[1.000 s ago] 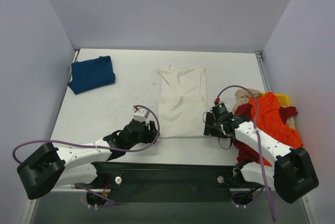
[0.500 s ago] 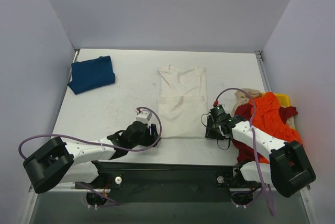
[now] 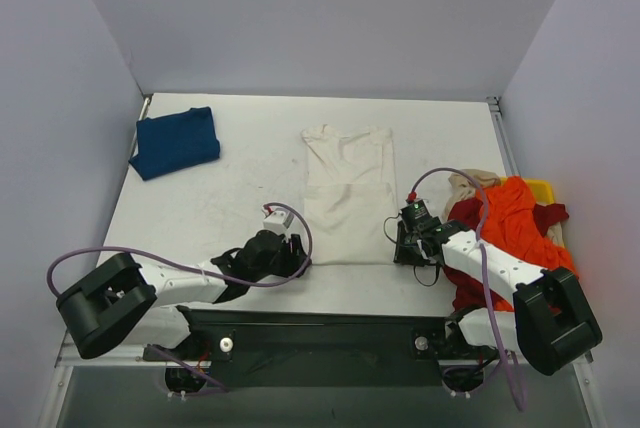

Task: Fold and stack the t-shirts
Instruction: Grab one side of the 2/3 rectangular tshirt with both arms

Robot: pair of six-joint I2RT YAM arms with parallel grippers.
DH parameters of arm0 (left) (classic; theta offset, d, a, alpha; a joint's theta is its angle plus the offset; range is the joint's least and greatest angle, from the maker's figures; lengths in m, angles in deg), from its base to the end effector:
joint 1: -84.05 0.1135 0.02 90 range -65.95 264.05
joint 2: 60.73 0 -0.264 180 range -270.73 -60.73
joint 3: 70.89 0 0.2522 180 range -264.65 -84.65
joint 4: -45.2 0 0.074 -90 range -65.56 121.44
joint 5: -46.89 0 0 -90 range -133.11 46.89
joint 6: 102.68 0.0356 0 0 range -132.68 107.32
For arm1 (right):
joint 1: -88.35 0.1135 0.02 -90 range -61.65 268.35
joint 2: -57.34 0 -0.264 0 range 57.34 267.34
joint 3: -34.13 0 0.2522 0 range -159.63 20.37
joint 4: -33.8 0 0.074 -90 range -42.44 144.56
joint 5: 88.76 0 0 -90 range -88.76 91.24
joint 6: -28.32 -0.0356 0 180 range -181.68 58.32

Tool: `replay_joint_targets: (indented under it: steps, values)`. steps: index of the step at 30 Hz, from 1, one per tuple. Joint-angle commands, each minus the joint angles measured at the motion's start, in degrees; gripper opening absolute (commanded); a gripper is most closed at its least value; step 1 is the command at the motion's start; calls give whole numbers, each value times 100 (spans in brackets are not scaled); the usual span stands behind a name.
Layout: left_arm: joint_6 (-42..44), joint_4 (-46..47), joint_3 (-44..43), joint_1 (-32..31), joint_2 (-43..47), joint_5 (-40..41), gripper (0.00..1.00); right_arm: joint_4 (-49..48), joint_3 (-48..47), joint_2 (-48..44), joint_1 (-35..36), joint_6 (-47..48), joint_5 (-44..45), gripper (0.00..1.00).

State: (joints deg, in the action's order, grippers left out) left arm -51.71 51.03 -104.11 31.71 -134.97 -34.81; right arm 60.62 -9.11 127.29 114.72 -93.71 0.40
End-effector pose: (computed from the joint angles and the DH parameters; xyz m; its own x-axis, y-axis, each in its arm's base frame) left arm 0.1433 -0.1772 0.1391 -0.7214 -0.0851 -0.6872 0.3308 0.8295 -0.4500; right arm 0.1968 0.0981 0.1600 -0.8505 0.1703 -0.4977 -0.0010 0.9456 0.3252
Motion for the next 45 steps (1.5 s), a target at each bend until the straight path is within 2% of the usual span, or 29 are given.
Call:
replay_joint_targets:
  steps: [1, 5, 8, 12, 13, 20, 30, 33, 39, 45]
  values:
    - [-96, 290, -40, 39, -283, -188, 58, 153, -32, 97, 35, 39, 137, 20]
    - [-105, 387, -49, 48, -451, -284, 44, 162, -41, 106, 35, 39, 137, 18]
    - [-132, 440, -49, 48, -530, -363, 26, 162, -32, 80, 35, 30, 128, 14]
    - [-149, 423, -40, 48, -548, -373, 6, 162, 29, -8, 44, -5, 137, 0]
    - [-149, 309, -49, 48, -496, -338, 0, 179, 38, -43, 35, -14, 128, 0]
    - [-97, -298, 4, 48, 128, 93, 0, 390, 170, -447, 35, -145, 172, 0]
    - [-44, -579, -5, -22, 594, 5, 0, 689, 126, -956, 105, -189, 128, 0]
    - [-44, -869, -22, -75, 1076, 49, 0, 970, 65, -1343, 219, -233, 189, 0]
    - [0, -2237, -294, -197, 1963, 128, 0, 1794, -198, -2222, 570, -400, 400, 0]
    - [-52, -3101, -637, -382, 2790, 216, 0, 2639, -751, -2925, 1019, -602, 971, 0]
